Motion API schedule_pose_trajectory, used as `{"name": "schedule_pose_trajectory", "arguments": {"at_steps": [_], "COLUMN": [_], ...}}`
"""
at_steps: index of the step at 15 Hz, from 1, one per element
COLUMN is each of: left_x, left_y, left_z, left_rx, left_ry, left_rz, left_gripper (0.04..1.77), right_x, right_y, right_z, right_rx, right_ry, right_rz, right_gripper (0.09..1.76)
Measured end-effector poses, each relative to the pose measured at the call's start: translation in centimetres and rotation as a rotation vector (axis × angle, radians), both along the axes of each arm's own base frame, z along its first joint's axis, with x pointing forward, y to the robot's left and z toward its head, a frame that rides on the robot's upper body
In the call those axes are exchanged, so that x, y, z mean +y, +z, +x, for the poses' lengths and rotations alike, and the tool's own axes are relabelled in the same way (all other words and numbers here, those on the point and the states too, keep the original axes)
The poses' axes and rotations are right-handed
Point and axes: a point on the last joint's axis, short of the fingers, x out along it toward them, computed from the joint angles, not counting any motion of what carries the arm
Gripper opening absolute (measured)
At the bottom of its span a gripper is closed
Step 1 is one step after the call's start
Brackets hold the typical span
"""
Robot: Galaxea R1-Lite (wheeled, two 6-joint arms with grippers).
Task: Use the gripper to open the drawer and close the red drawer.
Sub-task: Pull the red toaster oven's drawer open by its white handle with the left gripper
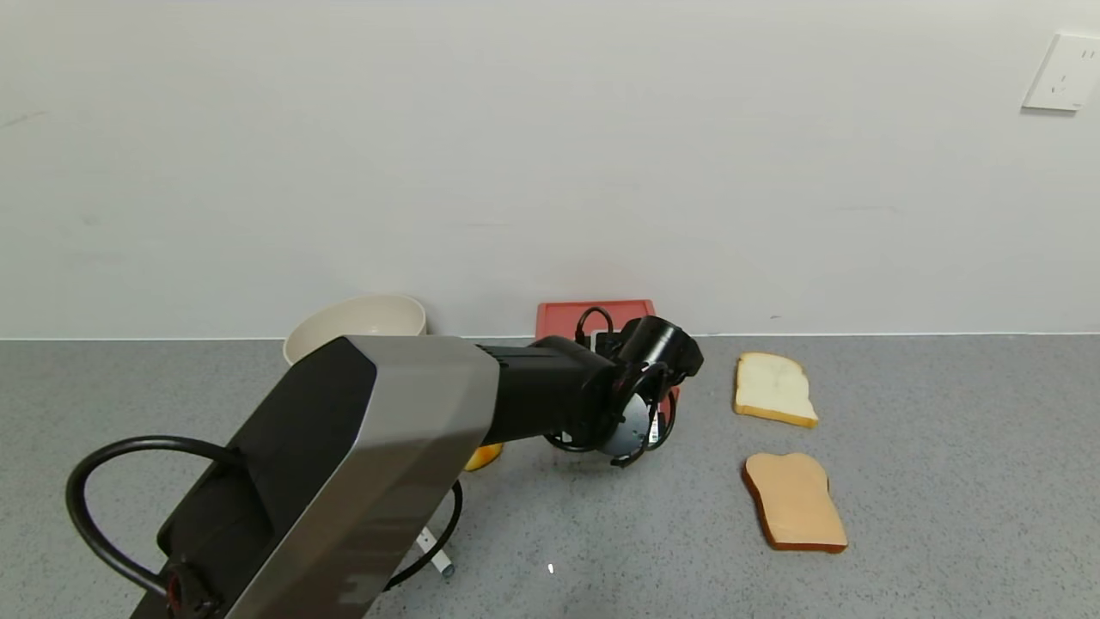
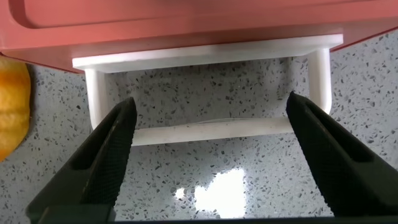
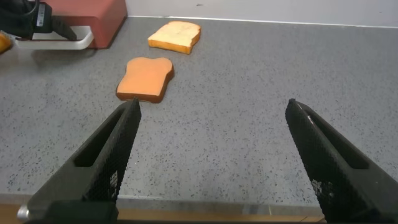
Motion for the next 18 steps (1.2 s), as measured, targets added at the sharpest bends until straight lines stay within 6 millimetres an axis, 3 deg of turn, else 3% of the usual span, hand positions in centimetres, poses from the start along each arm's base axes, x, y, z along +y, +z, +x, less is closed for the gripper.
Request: {"name": "schedule_pose_trajectory", "arguments": {"at_steps": [8,18], "left_x": [0.2,0.0], "left_y": [-0.4,-0.2], "left_z": [-0.4,-2.8], "left_rx": [0.062,0.209], "left_ry": [-0.016,0.008], "left_rz": [0.009,-0.013], "left_gripper": [1.72,1.72], "right_x": [0.0,0.0], "right_y": [0.0,0.0], "right_z": [0.0,0.0], "right_rx": [0.000,0.000], "right_ry": [0.000,0.000], "right_rz": [0.000,0.000], "right_gripper": [1.71,1.71]}}
